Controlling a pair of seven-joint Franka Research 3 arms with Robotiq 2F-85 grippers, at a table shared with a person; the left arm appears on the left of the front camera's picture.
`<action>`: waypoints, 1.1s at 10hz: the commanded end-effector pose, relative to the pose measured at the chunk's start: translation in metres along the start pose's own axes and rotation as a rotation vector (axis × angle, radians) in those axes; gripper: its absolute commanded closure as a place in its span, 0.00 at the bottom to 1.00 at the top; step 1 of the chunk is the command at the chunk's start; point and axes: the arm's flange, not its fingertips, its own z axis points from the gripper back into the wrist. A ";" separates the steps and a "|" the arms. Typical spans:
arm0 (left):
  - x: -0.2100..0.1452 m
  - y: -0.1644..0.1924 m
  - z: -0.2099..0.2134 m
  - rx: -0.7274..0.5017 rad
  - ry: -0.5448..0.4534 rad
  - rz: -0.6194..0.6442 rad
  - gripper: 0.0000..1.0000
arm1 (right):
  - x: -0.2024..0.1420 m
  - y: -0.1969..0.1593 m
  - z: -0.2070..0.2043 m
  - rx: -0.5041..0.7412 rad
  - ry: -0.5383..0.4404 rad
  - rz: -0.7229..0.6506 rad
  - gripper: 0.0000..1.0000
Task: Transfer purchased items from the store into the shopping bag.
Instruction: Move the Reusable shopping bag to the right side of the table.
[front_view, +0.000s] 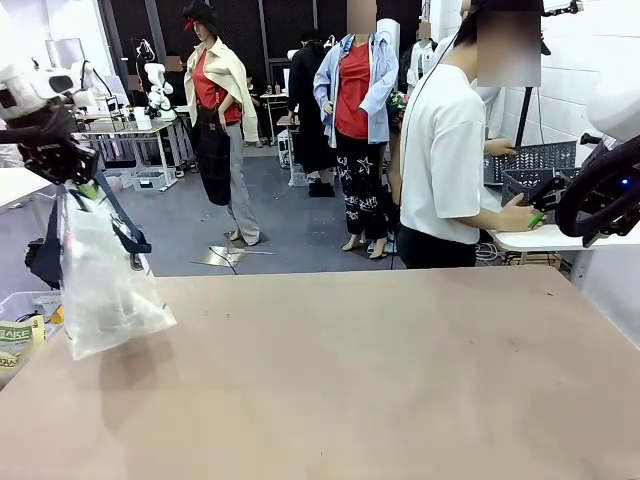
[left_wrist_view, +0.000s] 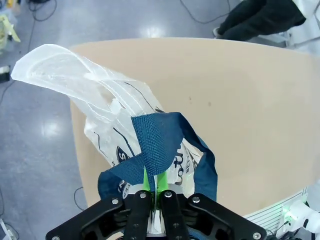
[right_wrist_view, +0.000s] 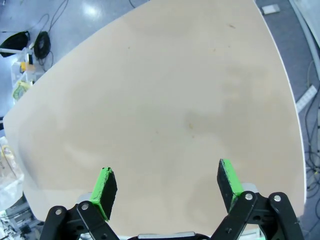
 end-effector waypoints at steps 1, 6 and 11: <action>0.019 0.019 0.017 -0.027 0.013 -0.049 1.00 | -0.001 0.000 0.000 -0.015 0.003 0.002 0.00; 0.050 0.049 -0.003 -0.062 0.037 -0.215 1.00 | -0.001 0.000 0.000 -0.015 0.003 0.002 0.00; 0.053 0.050 -0.011 -0.043 0.046 -0.225 0.53 | -0.001 0.000 0.000 -0.015 0.003 0.002 0.00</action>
